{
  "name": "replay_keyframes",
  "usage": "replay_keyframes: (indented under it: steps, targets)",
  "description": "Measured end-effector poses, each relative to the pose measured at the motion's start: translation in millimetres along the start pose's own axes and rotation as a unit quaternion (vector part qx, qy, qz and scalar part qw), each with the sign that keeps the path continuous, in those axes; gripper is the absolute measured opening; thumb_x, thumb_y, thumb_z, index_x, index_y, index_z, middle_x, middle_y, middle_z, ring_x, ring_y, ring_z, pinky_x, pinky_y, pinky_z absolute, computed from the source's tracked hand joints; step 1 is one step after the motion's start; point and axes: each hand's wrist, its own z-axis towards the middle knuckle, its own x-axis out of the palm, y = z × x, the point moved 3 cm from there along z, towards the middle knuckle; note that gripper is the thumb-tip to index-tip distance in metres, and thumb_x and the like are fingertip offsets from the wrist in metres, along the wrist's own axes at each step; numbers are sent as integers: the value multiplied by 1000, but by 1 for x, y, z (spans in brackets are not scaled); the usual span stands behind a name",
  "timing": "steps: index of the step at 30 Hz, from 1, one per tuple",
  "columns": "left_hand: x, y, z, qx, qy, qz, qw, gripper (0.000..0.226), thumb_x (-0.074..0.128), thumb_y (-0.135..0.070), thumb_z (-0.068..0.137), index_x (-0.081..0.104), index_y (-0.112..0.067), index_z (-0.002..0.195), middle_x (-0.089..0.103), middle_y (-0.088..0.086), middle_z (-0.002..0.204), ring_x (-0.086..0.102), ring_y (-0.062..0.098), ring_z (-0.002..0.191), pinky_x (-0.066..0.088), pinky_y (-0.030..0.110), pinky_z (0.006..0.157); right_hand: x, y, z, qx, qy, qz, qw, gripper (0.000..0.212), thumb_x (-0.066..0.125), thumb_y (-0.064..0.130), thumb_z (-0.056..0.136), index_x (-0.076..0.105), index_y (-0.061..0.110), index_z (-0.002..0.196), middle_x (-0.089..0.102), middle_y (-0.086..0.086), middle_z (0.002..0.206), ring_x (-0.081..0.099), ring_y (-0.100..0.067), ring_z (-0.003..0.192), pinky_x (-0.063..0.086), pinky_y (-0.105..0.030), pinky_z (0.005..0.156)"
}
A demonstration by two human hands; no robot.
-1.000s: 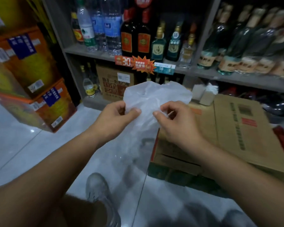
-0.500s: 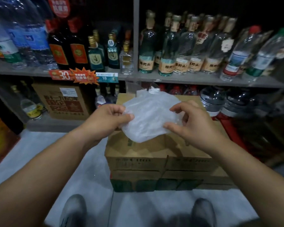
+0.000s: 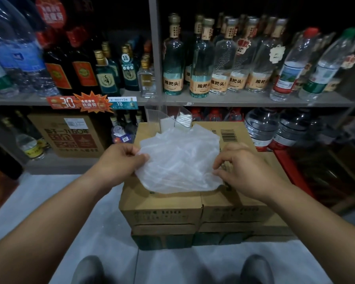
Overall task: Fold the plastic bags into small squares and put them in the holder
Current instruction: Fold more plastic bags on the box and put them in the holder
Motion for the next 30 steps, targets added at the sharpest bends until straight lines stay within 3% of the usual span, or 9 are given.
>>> replay_keyframes:
  steps: [5,9,11,14,17,19,22,26,30]
  targets:
    - [1,4,0,-18,11,-17,1000,23,69,-17,95,69,6,95,75,19,96,72,26,84,59,41,86,7,2,-2,184,70,110,974,46,71,65,79,47,33,103,53,14,100,52,-5,89,38,-26,63]
    - [6,6,-2,-22,29,-18,999,24,71,-18,94,67,1,109,74,18,105,73,29,94,61,37,83,29,2,-6,243,107,225,938,26,74,35,90,51,24,92,68,2,88,67,-17,78,55,-38,68]
    - [8,6,-6,1,-5,51,999,46,76,-26,90,56,-12,129,65,12,128,68,23,107,57,34,87,32,5,-5,246,79,301,918,19,72,20,93,54,13,96,73,-10,78,72,-25,69,61,-43,69]
    - [13,-4,-26,193,-174,292,920,78,73,-47,84,37,-23,149,31,8,156,28,29,144,27,49,116,29,10,-4,238,42,399,885,14,71,12,93,58,7,93,68,-13,68,67,-20,59,57,-36,59]
    - [40,-17,-45,366,-62,316,873,56,60,-60,88,53,-36,138,42,-8,151,31,15,143,25,47,118,26,20,-7,209,30,451,867,13,71,16,92,64,5,91,69,-12,70,64,-21,61,55,-39,63]
    - [54,-14,-46,367,20,291,883,53,64,-63,86,60,-37,132,53,-15,140,42,8,134,36,44,112,23,27,-8,171,23,483,858,13,69,17,94,67,5,90,68,-11,69,62,-24,65,52,-38,63]
    - [58,-14,-41,372,7,241,896,31,65,-53,88,72,-33,111,67,-18,114,58,6,111,49,44,97,15,36,-9,101,11,512,853,16,67,21,94,72,8,87,65,-3,67,63,-20,68,53,-33,66]
    - [49,-28,-39,297,28,14,954,5,71,-21,94,73,-18,92,72,-5,88,66,11,85,55,36,80,5,35,-7,9,-74,368,927,31,76,49,73,74,30,98,66,5,97,64,-10,95,53,-28,87]
    - [38,-40,-40,211,121,-189,951,5,62,-6,95,64,-3,93,74,0,78,70,12,71,56,22,64,1,30,6,-17,-127,270,954,34,75,59,71,68,45,101,53,16,112,52,-9,117,44,-35,105]
